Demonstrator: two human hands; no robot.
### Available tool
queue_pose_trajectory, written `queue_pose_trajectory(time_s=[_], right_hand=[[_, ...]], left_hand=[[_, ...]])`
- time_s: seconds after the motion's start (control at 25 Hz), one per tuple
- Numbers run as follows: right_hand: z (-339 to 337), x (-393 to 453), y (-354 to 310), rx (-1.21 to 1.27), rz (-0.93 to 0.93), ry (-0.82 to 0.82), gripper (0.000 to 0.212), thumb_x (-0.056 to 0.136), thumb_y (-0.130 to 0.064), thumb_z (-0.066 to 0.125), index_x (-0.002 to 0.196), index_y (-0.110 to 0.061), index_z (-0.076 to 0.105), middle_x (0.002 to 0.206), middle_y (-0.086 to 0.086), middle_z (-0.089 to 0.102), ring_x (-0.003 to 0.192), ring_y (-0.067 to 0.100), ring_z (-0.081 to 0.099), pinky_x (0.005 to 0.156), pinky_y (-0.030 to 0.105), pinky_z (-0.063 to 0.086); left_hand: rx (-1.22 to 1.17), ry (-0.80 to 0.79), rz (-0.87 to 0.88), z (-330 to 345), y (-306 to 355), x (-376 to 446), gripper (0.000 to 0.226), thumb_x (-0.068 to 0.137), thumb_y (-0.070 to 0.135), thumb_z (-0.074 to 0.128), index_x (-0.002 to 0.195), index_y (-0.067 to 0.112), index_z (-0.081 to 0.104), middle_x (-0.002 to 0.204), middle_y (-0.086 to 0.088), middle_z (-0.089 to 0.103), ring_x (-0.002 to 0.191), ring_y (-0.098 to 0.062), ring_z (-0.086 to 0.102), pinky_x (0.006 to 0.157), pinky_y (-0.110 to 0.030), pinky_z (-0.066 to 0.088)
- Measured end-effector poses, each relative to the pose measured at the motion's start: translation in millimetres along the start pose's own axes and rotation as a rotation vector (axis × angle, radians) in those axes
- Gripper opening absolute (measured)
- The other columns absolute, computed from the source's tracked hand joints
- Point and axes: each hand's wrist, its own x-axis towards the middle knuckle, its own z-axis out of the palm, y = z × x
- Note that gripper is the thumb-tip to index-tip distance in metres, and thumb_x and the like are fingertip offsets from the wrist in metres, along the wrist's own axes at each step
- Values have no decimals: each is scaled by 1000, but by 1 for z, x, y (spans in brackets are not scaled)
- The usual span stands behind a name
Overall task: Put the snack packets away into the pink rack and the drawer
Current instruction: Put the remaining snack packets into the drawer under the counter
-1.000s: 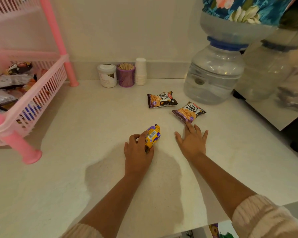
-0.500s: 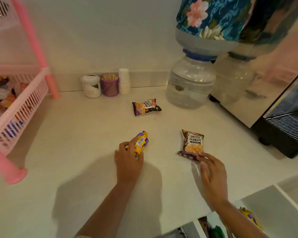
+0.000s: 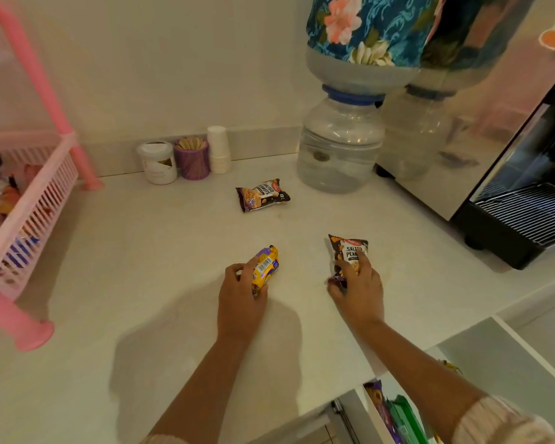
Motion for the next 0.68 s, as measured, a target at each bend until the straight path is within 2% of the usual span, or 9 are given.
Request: queue_pose_trajectory(time_s=[0.2, 0.4, 0.56, 0.68], right_hand=[[1, 0, 6, 145, -47, -10, 47, 78, -32, 64, 124, -31, 53, 149, 8, 28, 123, 35, 38, 99, 43, 39], [-8, -14, 14, 209, -139, -66, 48, 78, -29, 63, 124, -32, 52, 151, 6, 25, 125, 30, 39, 92, 39, 46], [-25, -45, 39, 254, -296, -153, 51, 78, -21, 64, 127, -30, 52, 154, 5, 22, 130, 27, 39, 91, 35, 47], [-48, -66, 71, 327, -315, -163, 50, 76, -16, 65, 122, -33, 54, 151, -4, 27, 119, 19, 51, 86, 30, 51]], left_hand=[[44, -47, 42, 3, 0, -1, 57, 80, 15, 66, 132, 21, 43, 121, -8, 43, 97, -22, 58, 66, -27, 47], [92, -56, 7, 10, 20, -23, 58, 84, 15, 61, 137, 20, 37, 125, -11, 40, 100, -28, 56, 71, -37, 53], [13, -46, 26, 33, 66, -75, 64, 81, 15, 65, 136, 28, 36, 114, -4, 41, 93, -23, 57, 67, -26, 47], [-71, -47, -1, 49, 100, -112, 63, 77, 20, 71, 133, 23, 43, 107, 1, 40, 86, -17, 58, 65, -16, 42]])
